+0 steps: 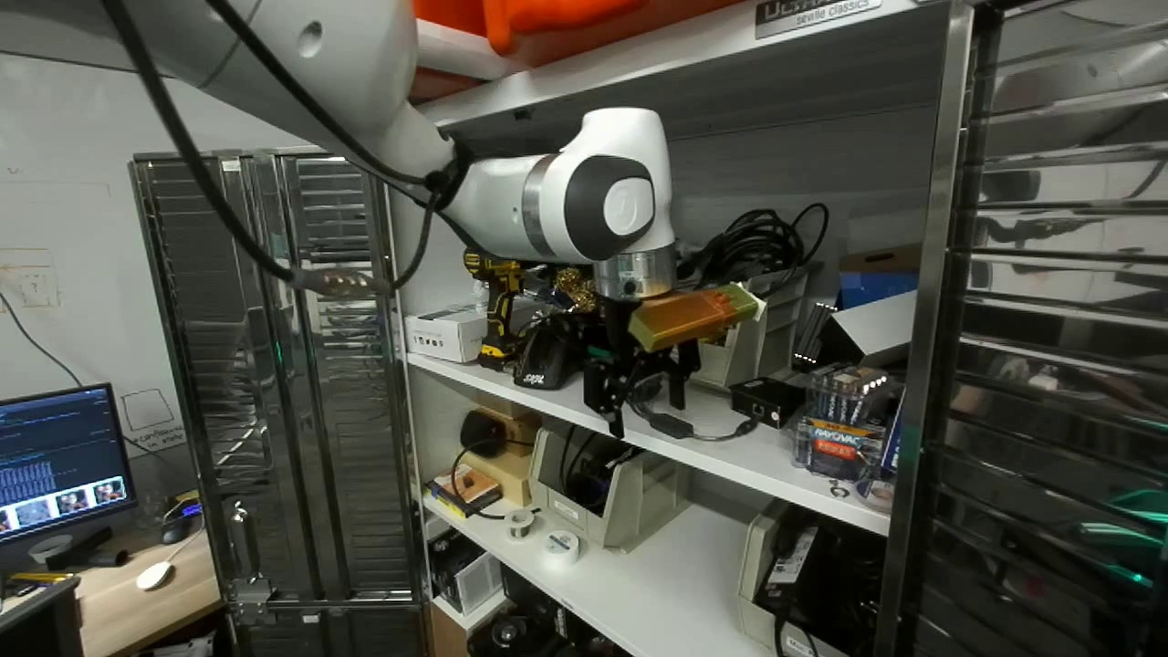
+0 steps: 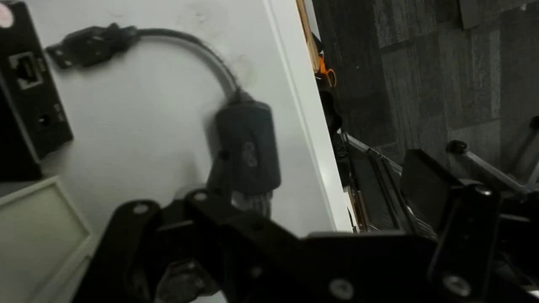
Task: Put the extension cables into the compartment.
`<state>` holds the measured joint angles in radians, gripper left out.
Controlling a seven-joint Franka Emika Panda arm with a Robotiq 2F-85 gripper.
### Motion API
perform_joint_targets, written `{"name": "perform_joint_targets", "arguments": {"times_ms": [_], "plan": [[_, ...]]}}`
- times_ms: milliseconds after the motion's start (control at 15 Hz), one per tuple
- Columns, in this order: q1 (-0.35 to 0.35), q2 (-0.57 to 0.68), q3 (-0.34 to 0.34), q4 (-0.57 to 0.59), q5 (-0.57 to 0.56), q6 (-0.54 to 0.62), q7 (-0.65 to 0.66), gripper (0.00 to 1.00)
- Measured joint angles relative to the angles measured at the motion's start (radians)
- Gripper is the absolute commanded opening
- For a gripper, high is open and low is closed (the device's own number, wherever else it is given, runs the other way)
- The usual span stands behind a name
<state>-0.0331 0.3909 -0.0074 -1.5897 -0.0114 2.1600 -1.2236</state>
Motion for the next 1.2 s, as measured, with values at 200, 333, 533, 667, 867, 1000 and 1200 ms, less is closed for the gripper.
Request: {"name": "perform_joint_targets", "arguments": {"times_ms": [200,333,533,667,867,1000,1200], "plan": [[-0.023,0.085,0.011,0.15,-0.001,-0.06,-0.052,1.0],[-0.037,0.136,0.024,0.242,-0.001,-0.123,-0.089,1.0],[-0.056,0.212,0.048,0.367,-0.001,-0.232,-0.148,1.0],[-0.061,0.262,0.059,0.443,-0.001,-0.303,-0.182,1.0],[-0.061,0.324,0.066,0.54,-0.001,-0.386,-0.219,0.73],[-0.061,0.353,0.069,0.589,-0.001,-0.425,-0.236,0.67],[-0.059,0.378,0.069,0.633,-0.003,-0.454,-0.25,0.42]]}}
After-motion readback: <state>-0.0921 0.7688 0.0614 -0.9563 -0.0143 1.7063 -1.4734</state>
